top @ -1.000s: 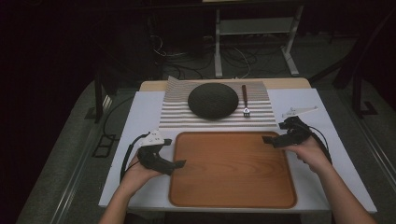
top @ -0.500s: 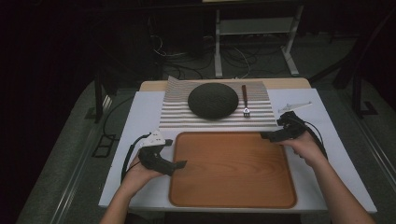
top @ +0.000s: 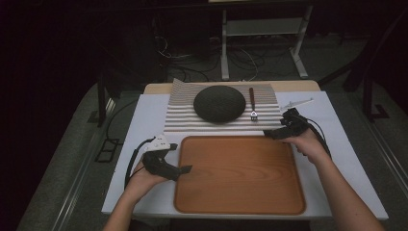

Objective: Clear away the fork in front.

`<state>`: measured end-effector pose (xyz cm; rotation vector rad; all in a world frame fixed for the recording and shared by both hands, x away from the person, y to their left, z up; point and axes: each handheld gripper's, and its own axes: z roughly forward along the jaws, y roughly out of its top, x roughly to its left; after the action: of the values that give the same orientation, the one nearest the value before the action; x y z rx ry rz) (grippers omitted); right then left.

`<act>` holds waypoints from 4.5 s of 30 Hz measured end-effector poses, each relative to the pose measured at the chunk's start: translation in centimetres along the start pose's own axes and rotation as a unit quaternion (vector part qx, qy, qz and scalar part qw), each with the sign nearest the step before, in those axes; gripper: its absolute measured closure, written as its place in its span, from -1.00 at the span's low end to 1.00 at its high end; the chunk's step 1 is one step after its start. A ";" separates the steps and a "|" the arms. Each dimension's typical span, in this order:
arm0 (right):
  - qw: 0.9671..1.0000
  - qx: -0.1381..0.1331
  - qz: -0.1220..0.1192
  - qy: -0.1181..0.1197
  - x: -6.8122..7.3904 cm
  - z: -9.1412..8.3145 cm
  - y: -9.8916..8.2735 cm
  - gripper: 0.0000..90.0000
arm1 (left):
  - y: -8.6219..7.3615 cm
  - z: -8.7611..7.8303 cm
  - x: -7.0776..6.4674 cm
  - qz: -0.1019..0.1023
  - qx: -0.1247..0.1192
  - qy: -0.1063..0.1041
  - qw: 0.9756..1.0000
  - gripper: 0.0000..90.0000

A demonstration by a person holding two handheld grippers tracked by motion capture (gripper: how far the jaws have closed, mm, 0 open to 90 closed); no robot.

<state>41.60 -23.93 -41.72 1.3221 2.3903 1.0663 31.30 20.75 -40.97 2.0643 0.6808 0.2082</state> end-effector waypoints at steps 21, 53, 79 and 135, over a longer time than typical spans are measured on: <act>0.999 0.018 0.006 -0.026 -0.6 2.8 4.8 -0.48 | 0.0 -0.1 0.1 -0.001 -0.003 0.002 1.000 -1.00; 0.993 0.090 0.057 -0.056 -4.2 9.4 10.8 0.16 | 0.0 0.0 0.5 -0.005 -0.007 0.004 1.000 -1.00; 0.984 0.141 0.070 -0.088 -5.2 12.7 12.6 0.51 | 0.1 0.2 0.5 -0.004 -0.006 0.001 1.000 -1.00; 0.993 0.099 0.040 -0.058 -5.0 5.2 12.9 0.71 | 0.2 0.1 0.4 -0.002 -0.008 0.004 1.000 -1.00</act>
<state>55.43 -21.04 -37.49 1.5103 2.4262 0.7624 31.71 20.79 -40.94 2.0477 0.6864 0.2185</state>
